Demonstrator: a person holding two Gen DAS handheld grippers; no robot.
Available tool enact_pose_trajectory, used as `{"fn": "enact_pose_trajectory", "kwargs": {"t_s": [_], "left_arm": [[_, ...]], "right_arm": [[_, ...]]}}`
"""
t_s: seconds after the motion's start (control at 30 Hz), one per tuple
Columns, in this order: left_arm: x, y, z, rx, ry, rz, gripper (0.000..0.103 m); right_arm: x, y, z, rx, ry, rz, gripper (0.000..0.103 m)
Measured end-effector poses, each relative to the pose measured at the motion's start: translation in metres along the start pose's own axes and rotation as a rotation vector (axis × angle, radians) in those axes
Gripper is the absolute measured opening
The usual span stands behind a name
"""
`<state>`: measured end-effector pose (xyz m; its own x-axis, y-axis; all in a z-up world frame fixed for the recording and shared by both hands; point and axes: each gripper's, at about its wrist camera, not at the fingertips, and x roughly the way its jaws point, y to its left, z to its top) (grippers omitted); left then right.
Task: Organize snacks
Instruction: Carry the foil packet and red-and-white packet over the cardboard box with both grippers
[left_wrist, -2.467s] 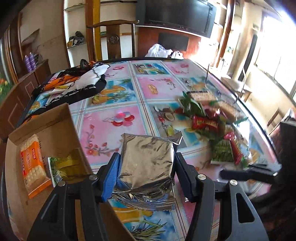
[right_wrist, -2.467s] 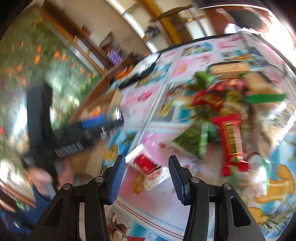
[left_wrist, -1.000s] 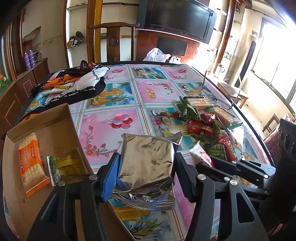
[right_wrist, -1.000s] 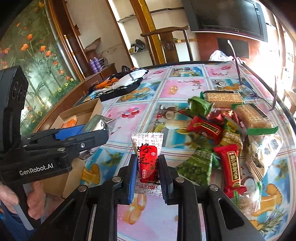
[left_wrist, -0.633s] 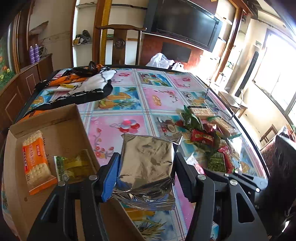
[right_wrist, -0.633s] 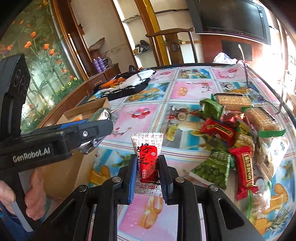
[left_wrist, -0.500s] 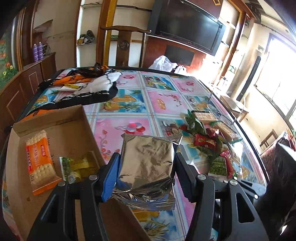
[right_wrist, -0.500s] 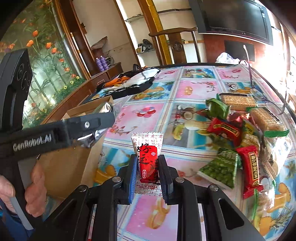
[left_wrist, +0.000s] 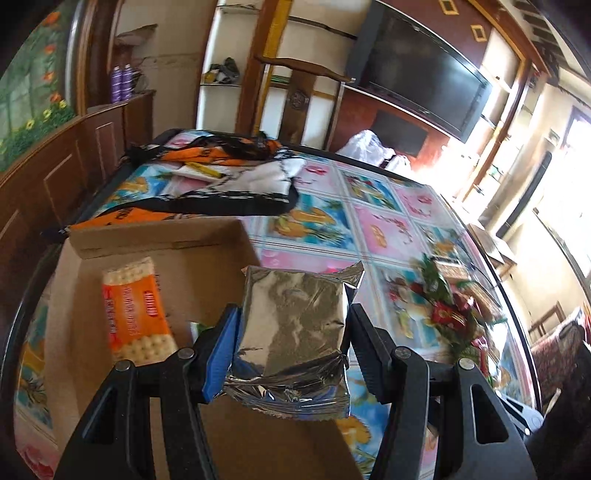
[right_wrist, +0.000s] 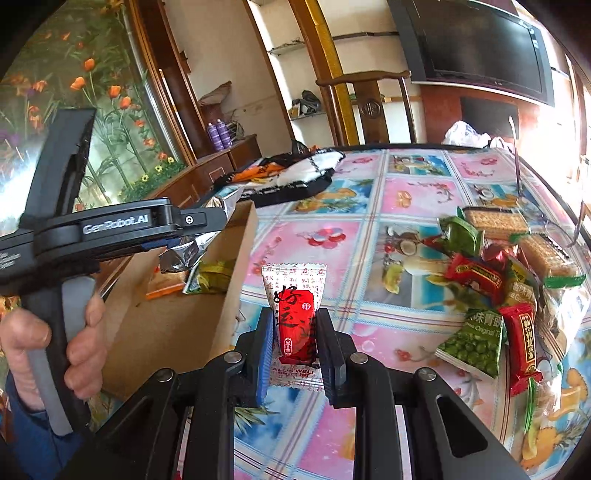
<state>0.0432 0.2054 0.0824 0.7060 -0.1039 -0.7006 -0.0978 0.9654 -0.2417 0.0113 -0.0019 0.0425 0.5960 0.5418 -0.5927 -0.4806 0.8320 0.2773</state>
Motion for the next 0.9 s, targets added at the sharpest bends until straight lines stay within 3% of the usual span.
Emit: {"fn": "enact_pose_trajectory", "kwargs": {"t_s": [0.27,0.9], "left_arm": [[0.004,0.026,0.005,-0.058,0.007,0.064,0.058],[0.013,0.037,0.005,-0.074,0.045,0.13,0.058]], "right_arm": [[0.003,0.021,0.0,-0.032,-0.011,0.027,0.024],[0.027,0.077,-0.005,-0.155,0.04,0.094,0.024]]}}
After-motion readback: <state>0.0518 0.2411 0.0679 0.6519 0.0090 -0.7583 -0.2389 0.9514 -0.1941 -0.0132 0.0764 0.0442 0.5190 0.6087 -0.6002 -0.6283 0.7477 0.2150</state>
